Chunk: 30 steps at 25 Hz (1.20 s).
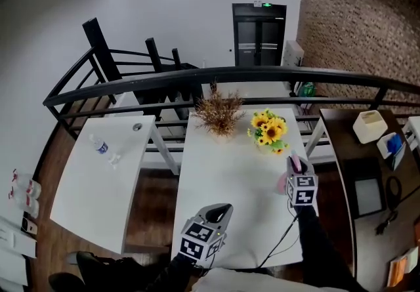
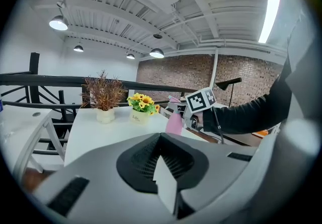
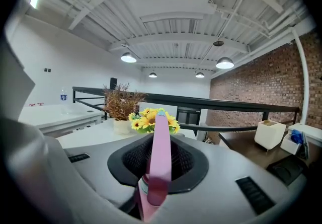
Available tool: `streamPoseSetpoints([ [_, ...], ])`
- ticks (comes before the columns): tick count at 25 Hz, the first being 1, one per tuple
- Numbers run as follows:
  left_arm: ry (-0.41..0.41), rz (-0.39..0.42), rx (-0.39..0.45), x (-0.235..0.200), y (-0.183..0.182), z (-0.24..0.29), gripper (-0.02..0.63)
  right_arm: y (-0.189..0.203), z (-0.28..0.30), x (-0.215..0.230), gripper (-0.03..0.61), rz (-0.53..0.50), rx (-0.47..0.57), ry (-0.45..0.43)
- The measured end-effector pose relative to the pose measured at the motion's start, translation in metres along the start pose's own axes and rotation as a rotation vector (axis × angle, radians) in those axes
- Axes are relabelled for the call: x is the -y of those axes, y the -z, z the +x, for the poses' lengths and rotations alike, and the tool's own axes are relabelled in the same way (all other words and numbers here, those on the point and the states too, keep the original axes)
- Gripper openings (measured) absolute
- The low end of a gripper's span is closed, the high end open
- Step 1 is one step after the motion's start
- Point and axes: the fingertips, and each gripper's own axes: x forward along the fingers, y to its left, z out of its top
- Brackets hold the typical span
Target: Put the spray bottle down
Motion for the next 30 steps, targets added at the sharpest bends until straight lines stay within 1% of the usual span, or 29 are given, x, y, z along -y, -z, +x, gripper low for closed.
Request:
streamPoseSetpoints([
  [5, -0.019, -0.018, -0.003, -0.003, 0.006, 0.001, -0.009, 0.006, 0.008, 0.004, 0.043, 0.004, -0.005, 0.004],
  [12, -0.027, -0.032, -0.002, -0.004, 0.009, 0.004, -0.009, 0.005, 0.014, -0.002, 0.043, -0.021, 0.002, -0.01],
  [18, -0.033, -0.037, 0.0, -0.006, 0.006, 0.001, -0.009, 0.003, 0.012, -0.001, 0.044, -0.005, 0.014, 0.005],
  [20, -0.036, -0.039, -0.001, -0.006, 0.009, 0.001, -0.009, 0.003, 0.011, -0.002, 0.064, -0.002, 0.023, 0.001],
  [25, -0.042, -0.037, -0.003, -0.007, 0.01, 0.001, -0.009, 0.004, 0.012, -0.001, 0.074, 0.007, 0.029, 0.003],
  [26, -0.042, -0.037, -0.003, -0.008, 0.009, 0.0, -0.009, 0.004, 0.012, -0.002, 0.083, 0.011, 0.028, 0.003],
  [27, -0.042, -0.038, -0.003, -0.009, 0.009, -0.001, -0.009, 0.003, 0.012, -0.002, 0.114, 0.015, 0.027, 0.002],
  [29, -0.042, -0.039, -0.003, -0.01, 0.009, -0.002, -0.009, 0.003, 0.011, -0.004, 0.121, 0.023, 0.027, -0.001],
  [30, -0.043, -0.039, -0.003, -0.011, 0.009, -0.001, -0.009, 0.004, 0.01, -0.005, 0.142, 0.027, 0.028, -0.003],
])
